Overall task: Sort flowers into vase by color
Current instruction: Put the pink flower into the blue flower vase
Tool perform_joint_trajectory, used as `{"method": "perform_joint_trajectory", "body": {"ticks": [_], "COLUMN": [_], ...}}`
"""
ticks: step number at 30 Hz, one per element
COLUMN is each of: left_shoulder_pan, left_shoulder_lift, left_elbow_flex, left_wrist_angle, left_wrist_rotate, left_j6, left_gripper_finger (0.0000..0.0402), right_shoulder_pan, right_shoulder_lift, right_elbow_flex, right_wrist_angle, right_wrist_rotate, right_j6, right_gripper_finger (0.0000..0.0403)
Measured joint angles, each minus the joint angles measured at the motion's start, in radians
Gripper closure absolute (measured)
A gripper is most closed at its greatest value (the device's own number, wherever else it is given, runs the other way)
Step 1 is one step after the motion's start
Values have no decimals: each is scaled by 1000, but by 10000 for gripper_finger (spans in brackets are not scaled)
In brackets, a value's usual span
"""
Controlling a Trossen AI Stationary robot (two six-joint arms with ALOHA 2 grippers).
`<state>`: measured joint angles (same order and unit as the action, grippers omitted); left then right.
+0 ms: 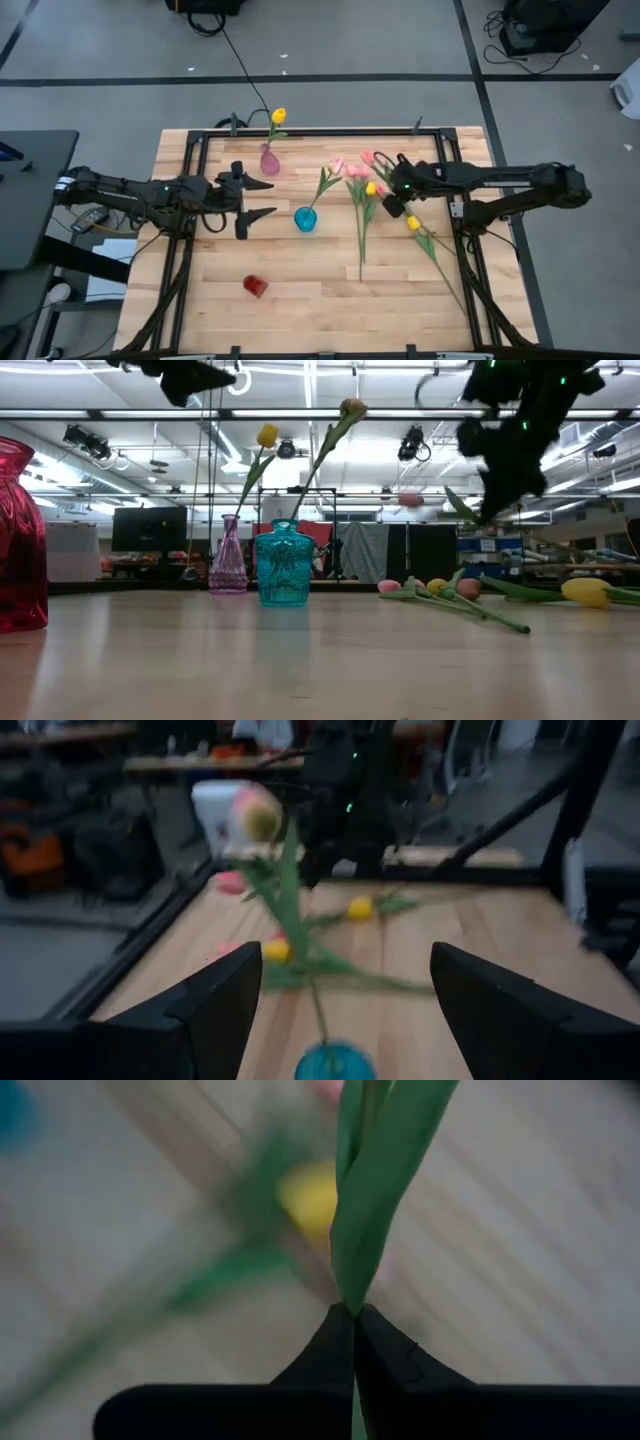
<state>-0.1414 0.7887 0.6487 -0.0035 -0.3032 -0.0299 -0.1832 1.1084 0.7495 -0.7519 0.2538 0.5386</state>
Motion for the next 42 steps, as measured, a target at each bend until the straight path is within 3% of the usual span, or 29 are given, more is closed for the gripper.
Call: {"method": "perform_joint_trajectory", "body": {"ticks": [8,14,20,27,42], "left_shoulder_pan": [-19,-41,-45,-45,-42], "left_shoulder_lift": [72,150,290,401,510], "left_elbow_flex": [1,35,125,205,285], "left_wrist_angle": [156,170,164,160,167], "left_wrist_rotate": [115,116,115,114,113], "left_j6": [-52,-56,-55,-48,-4], "left_gripper_finger": [106,106,106,106,116], "right_shoulder_pan": [82,126,191,224,278], "right_shoulder_lift": [-190,-242,-108,67,347], "right_elbow_flex": [2,3,4,4,270], "right_wrist_angle": [426,697,994,1200,1198], "right_wrist_rotate": [-90,-224,-287,-308,-332], "right_j6": [-192,-260,-295,-348,-523], "right_gripper_finger": [390,390,390,390,390]}}
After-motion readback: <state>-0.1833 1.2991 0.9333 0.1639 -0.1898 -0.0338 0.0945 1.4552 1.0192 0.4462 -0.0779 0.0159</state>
